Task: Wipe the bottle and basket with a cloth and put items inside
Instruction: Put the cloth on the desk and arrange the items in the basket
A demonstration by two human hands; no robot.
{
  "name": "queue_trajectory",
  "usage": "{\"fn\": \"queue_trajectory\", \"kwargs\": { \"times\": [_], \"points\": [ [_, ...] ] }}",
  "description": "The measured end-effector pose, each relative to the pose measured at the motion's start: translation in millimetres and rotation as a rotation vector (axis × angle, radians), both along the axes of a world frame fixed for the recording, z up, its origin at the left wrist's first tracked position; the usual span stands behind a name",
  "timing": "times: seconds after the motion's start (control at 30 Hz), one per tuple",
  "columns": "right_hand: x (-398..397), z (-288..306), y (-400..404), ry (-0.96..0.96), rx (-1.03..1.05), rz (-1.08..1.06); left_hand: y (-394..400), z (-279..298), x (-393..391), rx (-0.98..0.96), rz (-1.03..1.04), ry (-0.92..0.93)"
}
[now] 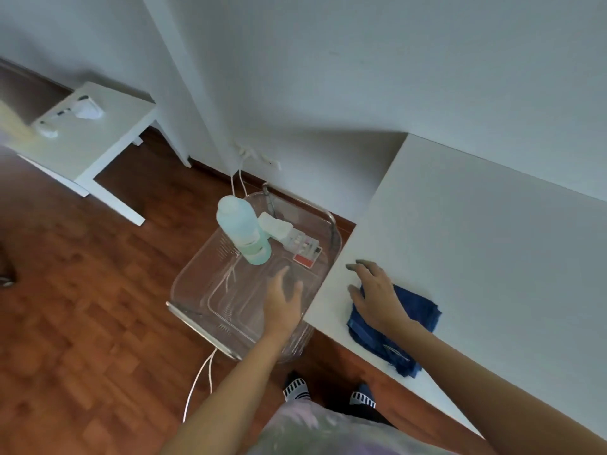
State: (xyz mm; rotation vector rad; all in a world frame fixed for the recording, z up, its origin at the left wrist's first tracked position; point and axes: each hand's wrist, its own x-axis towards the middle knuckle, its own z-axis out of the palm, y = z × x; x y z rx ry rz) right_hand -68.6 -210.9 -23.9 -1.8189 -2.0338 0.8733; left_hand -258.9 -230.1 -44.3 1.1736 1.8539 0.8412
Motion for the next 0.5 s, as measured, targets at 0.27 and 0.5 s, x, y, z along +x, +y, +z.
{"fn": "queue_trajectory", "kwargs": {
  "times": [0.27, 0.5],
  "points": [
    [-117, -7, 84, 0.1, -0.154, 0.146, 62, -20, -90, -0.322, 0.621, -0.511],
    [-173, -41, 152, 0.116, -0.361, 0.151, 99, -38, -103, -0.333, 0.736, -0.943]
  ]
}}
